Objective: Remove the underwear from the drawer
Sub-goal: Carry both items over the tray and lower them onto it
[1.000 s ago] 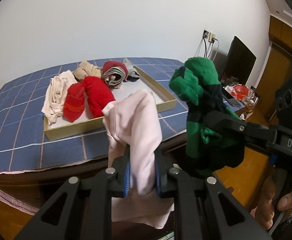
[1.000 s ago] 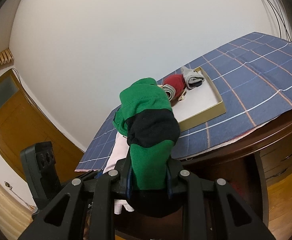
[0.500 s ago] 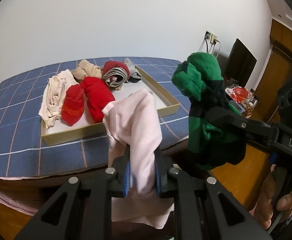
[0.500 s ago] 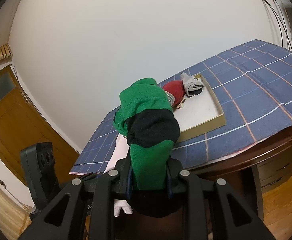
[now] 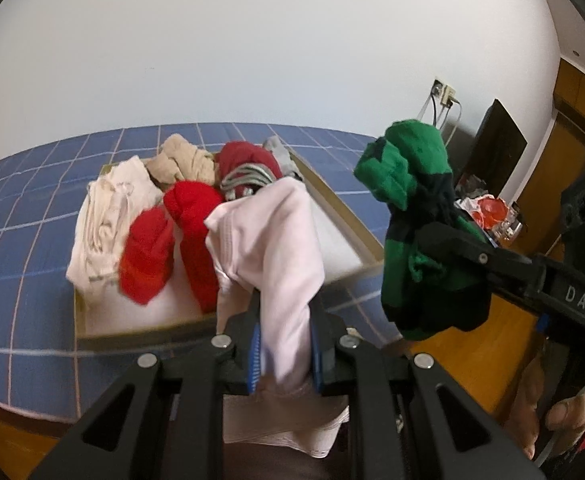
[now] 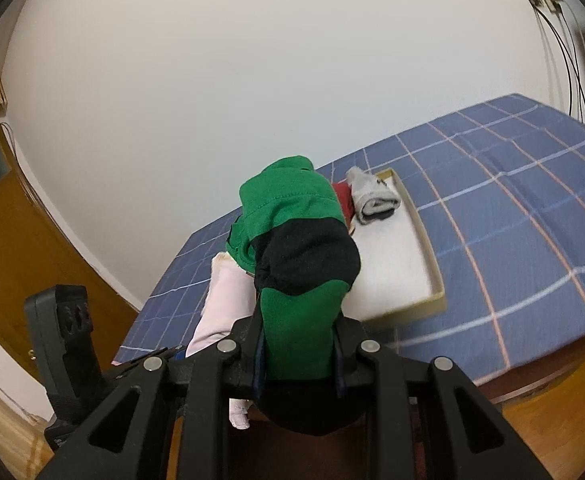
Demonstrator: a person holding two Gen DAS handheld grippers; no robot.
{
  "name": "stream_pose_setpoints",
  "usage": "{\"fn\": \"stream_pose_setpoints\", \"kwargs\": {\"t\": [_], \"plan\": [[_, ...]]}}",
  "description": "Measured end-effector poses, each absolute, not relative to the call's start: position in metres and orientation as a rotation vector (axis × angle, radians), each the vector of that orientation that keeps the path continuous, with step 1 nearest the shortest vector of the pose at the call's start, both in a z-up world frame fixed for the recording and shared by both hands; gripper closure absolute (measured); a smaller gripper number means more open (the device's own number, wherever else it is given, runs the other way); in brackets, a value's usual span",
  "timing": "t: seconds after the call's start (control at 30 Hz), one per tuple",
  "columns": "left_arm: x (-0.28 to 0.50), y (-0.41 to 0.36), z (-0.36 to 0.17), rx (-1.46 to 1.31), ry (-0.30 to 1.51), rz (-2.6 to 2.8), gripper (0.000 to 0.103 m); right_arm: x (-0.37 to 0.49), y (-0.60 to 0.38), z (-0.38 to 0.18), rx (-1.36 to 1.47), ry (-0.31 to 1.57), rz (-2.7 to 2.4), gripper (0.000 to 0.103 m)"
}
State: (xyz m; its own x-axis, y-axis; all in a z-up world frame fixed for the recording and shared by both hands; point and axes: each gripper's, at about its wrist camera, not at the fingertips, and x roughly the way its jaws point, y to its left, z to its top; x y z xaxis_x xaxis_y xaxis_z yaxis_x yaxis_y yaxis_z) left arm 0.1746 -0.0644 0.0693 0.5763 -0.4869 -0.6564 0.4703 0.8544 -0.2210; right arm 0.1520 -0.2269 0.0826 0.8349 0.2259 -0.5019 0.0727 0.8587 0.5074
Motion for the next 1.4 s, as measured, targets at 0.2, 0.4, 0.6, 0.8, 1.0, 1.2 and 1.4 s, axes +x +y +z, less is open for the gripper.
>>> {"fn": "stream_pose_setpoints", "kwargs": {"t": [0.2, 0.4, 0.6, 0.8, 1.0, 1.2, 1.4], "plan": [[0.194, -0.071, 0.075, -0.012, 0.754, -0.543, 0.086, 0.176, -0.226, 0.090, 0.490, 0.569, 0.056, 0.076], [0.209, -0.074, 0.075, -0.012, 0.736, -0.505, 0.086, 0.197, -0.221, 0.089, 0.423, 0.555, 0.016, 0.076], [0.220, -0.081, 0.077, -0.001, 0.710, -0.476, 0.086, 0.214, -0.221, 0.083, 0.410, 0.564, -0.008, 0.076], [0.232, -0.086, 0.079, 0.003, 0.689, -0.433, 0.086, 0.234, -0.222, 0.082, 0.349, 0.556, -0.063, 0.076], [0.247, -0.093, 0.071, 0.010, 0.690, -0.389, 0.086, 0.257, -0.219, 0.069, 0.293, 0.591, -0.111, 0.075], [0.257, -0.101, 0.061, 0.015, 0.691, -0.365, 0.086, 0.280, -0.219, 0.054, 0.257, 0.632, -0.141, 0.075], [0.273, -0.105, 0.050, 0.005, 0.704, -0.341, 0.086, 0.299, -0.224, 0.038, 0.260, 0.677, -0.163, 0.075]]}}
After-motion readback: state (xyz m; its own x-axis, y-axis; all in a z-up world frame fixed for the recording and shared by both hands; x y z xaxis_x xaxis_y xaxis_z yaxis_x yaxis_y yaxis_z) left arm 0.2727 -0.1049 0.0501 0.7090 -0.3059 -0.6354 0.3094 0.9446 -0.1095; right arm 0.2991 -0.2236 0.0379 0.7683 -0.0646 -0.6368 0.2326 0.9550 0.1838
